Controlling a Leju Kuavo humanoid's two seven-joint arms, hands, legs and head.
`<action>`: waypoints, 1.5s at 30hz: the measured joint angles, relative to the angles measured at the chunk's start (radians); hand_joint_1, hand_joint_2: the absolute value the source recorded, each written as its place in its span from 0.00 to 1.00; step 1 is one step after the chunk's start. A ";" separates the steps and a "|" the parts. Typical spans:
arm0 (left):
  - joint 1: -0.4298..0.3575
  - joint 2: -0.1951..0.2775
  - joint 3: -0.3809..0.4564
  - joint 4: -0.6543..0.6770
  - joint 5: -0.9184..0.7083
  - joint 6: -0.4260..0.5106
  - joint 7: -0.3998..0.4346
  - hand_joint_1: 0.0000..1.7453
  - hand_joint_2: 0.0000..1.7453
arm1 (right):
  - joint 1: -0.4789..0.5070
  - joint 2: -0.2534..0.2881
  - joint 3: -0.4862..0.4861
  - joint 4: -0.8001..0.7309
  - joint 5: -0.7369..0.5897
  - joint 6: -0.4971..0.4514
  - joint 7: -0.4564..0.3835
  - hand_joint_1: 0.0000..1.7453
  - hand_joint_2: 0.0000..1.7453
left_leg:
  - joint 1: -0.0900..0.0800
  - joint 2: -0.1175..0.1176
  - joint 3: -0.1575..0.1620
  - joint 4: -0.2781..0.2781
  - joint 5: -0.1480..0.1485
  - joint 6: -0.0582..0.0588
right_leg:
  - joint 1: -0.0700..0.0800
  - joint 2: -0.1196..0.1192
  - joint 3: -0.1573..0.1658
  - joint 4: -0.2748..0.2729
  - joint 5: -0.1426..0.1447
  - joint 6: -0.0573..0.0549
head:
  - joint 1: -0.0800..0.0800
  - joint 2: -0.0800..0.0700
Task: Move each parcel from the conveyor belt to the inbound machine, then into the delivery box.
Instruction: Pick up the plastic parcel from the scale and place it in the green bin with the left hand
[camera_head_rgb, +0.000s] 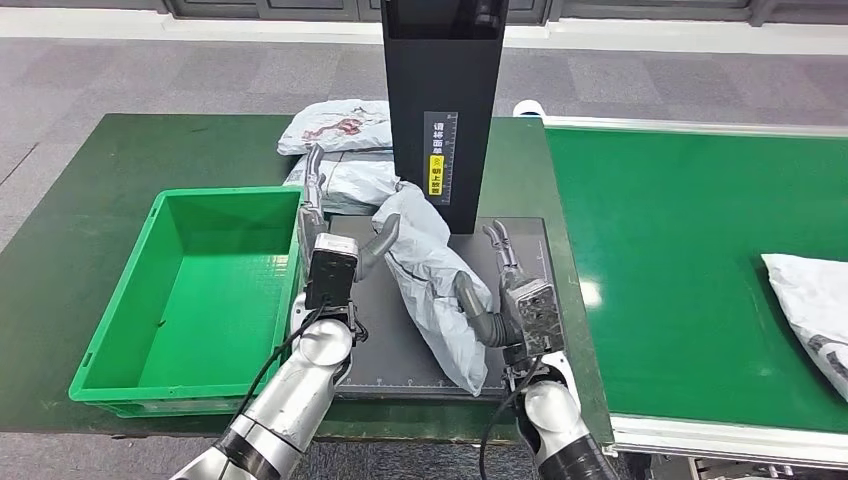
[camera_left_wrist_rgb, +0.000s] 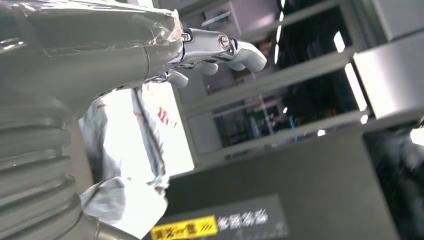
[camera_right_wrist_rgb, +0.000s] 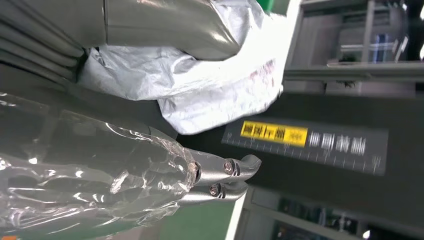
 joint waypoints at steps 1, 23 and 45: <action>-0.001 0.000 -0.002 0.006 -0.011 -0.016 0.009 0.00 1.00 | -0.003 0.000 -0.011 0.006 -0.020 0.018 -0.003 0.00 0.00 | 0.000 0.000 0.000 0.000 0.000 0.000 | 0.000 0.000 0.000 0.000 0.000 0.000 | 0.000 0.000; -0.043 0.013 -0.189 0.366 -0.578 -0.375 0.232 1.00 1.00 | -0.075 0.003 -0.238 0.198 -0.171 0.476 -0.076 0.00 0.00 | 0.000 -0.001 0.000 0.000 0.000 0.000 | 0.000 0.000 0.000 0.000 0.000 0.000 | 0.000 0.000; 0.019 0.035 -0.169 0.356 -0.455 -0.112 0.118 1.00 1.00 | 0.021 0.005 -0.330 0.099 -0.161 0.500 -0.049 0.00 0.00 | 0.000 0.000 0.000 0.000 0.000 0.000 | 0.000 0.000 0.000 0.000 0.000 0.000 | 0.000 0.000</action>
